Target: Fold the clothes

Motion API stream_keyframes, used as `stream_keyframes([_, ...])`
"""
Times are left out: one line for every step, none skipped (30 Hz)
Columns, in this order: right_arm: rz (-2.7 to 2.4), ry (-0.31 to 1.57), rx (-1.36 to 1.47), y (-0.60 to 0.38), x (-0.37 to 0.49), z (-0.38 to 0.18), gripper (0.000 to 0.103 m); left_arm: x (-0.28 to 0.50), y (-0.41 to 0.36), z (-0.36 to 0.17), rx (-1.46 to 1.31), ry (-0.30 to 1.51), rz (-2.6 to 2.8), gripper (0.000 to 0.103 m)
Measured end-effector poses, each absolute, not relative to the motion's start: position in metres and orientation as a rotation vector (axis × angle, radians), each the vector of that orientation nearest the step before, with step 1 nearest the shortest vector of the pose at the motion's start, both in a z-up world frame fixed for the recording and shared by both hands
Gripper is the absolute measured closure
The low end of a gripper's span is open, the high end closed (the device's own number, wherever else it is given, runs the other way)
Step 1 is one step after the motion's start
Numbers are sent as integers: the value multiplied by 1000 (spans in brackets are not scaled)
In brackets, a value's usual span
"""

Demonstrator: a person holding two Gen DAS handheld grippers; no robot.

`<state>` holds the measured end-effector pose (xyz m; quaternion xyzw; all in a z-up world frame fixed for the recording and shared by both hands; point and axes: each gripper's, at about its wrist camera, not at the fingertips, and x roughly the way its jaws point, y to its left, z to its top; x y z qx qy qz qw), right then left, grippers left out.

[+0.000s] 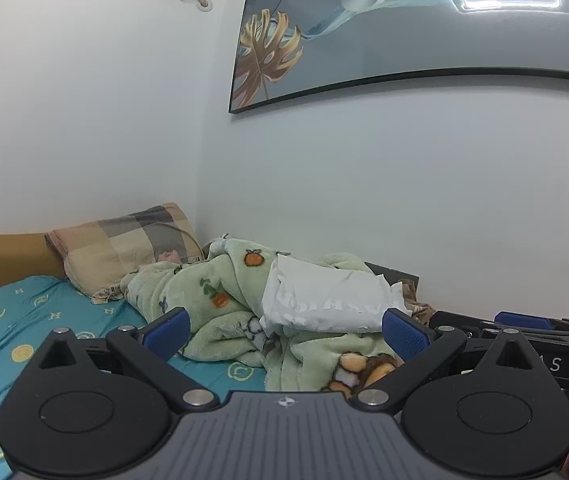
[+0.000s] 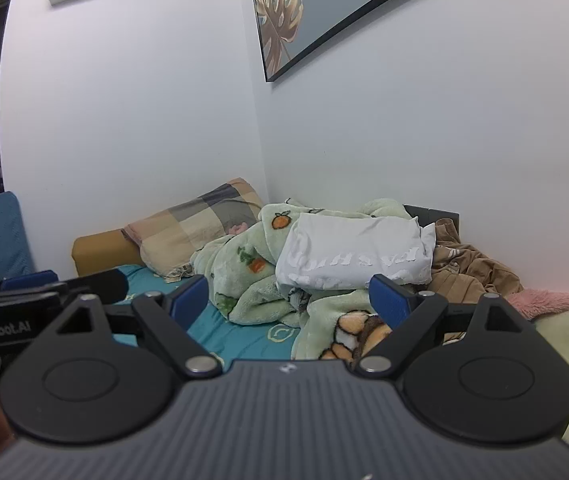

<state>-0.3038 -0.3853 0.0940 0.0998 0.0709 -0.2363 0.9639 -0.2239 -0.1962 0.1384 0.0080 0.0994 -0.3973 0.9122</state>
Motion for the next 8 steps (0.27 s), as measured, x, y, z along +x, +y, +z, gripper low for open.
stream_keyframes([-479,143,199,-385,-304,94,14,-223,-196,138,17,204,-814,0])
stream_keyframes([-480,143,196,-384,-304,94,14,-223,-195,138,16,203,-809,0])
stream_keyframes([-482,144,196,-384,-304,94,14,-222,-194,138,17,200,-804,0])
stream_keyframes([-480,145,200,-384,-304,94,14,-222,-192,137,17,199,-804,0])
stream_keyframes([-479,146,204,-385,-304,95,14,-221,-191,137,16,199,-806,0])
stream_keyframes([-477,147,207,-385,-304,95,14,-221,-189,137,12,199,-808,0])
stream_keyframes([-477,146,202,-384,-304,96,14,-220,-188,138,9,199,-808,0])
stream_keyframes([-478,145,197,-384,-304,96,14,-220,-187,138,8,199,-806,0])
